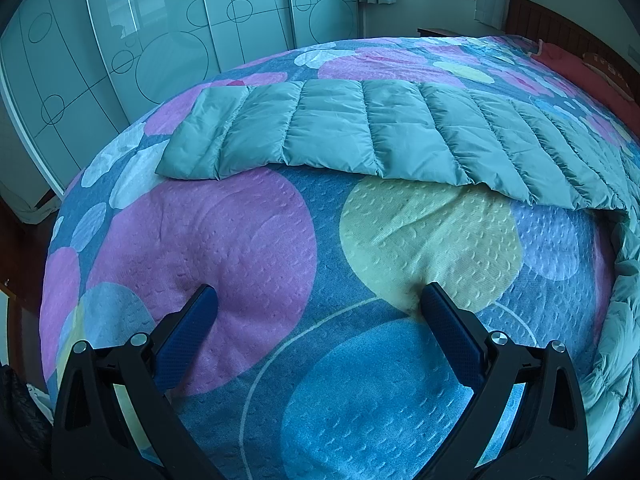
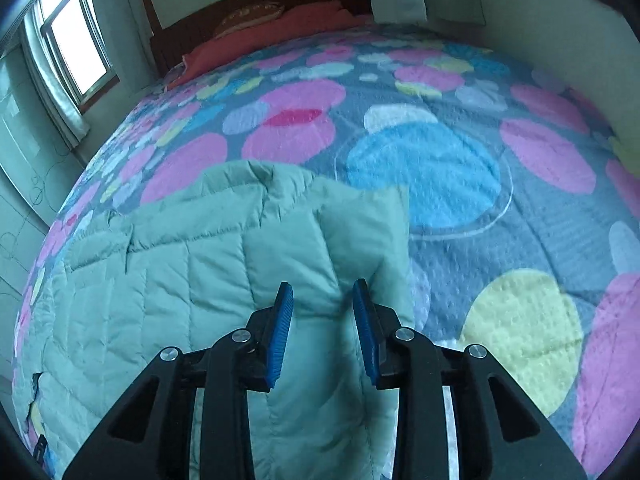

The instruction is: Fold large clothes

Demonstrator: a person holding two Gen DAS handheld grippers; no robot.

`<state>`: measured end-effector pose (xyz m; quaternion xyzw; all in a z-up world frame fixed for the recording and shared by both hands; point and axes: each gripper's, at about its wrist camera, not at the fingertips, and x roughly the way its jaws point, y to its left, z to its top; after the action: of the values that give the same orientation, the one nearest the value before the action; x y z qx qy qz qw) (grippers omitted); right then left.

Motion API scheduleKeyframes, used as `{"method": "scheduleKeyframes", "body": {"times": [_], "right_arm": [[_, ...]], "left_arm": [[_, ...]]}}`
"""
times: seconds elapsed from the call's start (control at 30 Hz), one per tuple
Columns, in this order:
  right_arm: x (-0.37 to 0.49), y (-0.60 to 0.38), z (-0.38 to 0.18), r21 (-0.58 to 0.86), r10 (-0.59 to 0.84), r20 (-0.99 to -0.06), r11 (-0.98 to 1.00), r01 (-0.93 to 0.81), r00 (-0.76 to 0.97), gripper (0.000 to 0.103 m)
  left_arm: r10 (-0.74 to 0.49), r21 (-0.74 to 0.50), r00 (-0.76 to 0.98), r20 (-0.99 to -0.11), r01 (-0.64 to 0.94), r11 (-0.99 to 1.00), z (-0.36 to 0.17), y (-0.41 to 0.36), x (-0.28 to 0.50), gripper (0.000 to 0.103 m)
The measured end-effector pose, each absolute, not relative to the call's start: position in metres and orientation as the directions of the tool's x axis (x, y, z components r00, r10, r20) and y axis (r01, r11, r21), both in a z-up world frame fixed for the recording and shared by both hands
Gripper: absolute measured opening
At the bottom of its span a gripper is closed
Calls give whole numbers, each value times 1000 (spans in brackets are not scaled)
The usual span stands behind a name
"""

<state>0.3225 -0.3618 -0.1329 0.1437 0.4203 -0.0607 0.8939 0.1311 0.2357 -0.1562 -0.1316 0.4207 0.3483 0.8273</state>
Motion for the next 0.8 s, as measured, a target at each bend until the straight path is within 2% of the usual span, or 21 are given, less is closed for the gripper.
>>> {"method": "scheduleKeyframes", "body": {"times": [0.1, 0.27, 0.4, 0.43, 0.5, 0.53, 0.6, 0.8], "right_arm": [[335, -365, -126, 184, -20, -751, 954, 238, 660, 37], [364, -374, -167, 176, -5, -816, 951, 256, 578, 37], [353, -364, -150, 158, -28, -810, 952, 263, 586, 37], [344, -359, -143, 166, -18, -801, 954, 251, 598, 39], [324, -344, -131, 166, -9, -781, 961, 221, 624, 67], [312, -336, -127, 168, -5, -766, 964, 208, 643, 70], [291, -321, -126, 169, 10, -751, 970, 177, 661, 71], [277, -292, -149, 150, 27, -785, 978, 147, 619, 71]], "left_arm": [[465, 74, 404, -788, -687, 723, -156, 235, 131, 101], [464, 74, 404, -788, -687, 723, -156, 236, 131, 101], [467, 76, 403, -787, -687, 723, -156, 236, 132, 101], [465, 74, 404, -788, -687, 723, -156, 236, 132, 101], [464, 73, 405, -788, -687, 723, -156, 237, 132, 101], [465, 74, 404, -788, -687, 723, -156, 237, 132, 101], [465, 74, 404, -788, -687, 723, -156, 237, 131, 101], [464, 72, 405, -788, -687, 723, -156, 236, 131, 101]]}}
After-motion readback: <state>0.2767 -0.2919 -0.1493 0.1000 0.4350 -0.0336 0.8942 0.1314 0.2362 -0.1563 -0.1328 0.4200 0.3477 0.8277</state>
